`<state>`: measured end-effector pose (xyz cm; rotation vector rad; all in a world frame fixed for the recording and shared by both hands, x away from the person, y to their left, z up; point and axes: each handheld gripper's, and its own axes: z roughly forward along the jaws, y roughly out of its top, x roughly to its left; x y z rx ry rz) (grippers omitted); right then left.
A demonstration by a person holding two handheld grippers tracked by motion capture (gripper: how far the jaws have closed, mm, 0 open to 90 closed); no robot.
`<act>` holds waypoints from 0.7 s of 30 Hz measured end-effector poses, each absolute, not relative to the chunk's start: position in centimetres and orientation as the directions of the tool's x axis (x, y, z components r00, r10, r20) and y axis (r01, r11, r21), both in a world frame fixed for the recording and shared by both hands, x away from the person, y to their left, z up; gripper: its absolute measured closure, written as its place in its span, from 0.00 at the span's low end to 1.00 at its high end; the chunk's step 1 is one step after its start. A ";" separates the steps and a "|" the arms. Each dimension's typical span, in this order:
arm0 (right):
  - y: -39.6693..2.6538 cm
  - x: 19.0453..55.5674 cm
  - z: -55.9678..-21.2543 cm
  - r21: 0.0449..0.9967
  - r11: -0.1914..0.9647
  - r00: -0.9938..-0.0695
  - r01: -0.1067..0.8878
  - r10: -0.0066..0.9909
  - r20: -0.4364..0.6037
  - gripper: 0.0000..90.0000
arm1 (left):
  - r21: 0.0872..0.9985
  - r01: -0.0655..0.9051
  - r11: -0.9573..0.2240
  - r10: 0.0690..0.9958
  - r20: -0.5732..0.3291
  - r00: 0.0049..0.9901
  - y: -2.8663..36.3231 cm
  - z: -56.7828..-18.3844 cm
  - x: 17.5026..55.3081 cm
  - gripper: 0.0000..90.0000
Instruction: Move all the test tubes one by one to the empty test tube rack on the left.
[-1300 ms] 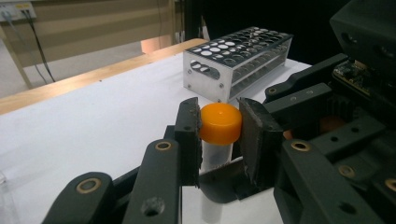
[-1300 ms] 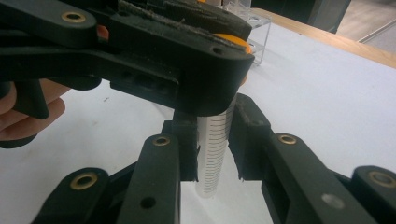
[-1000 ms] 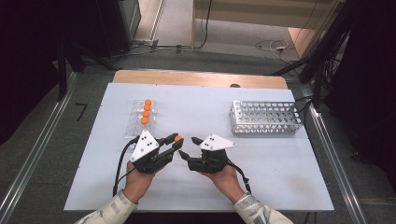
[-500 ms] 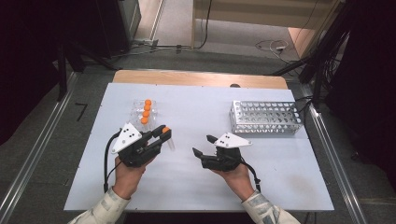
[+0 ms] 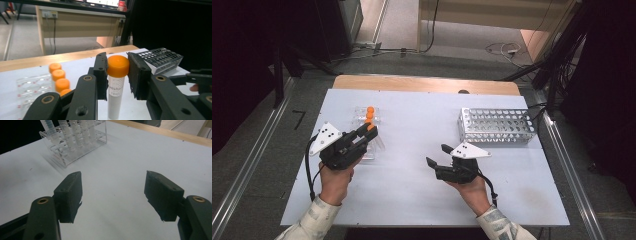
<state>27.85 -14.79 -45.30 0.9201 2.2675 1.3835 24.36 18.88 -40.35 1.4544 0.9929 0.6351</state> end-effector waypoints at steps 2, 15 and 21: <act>-14.8 27.9 -45.3 0.878 0.323 -0.738 0.355 0.673 0.051 0.33 | 0.976 0.207 0.067 0.867 -0.160 0.472 19.2 -40.3 24.4 0.78; -14.9 27.9 -45.4 0.877 0.324 -0.737 0.354 0.674 0.048 0.33 | 0.976 0.213 0.036 0.906 -0.121 0.405 20.7 -40.5 24.8 0.77; -14.9 27.9 -45.4 0.878 0.323 -0.736 0.354 0.675 0.049 0.33 | 0.979 0.206 0.000 0.924 -0.079 0.375 20.8 -40.6 24.9 0.77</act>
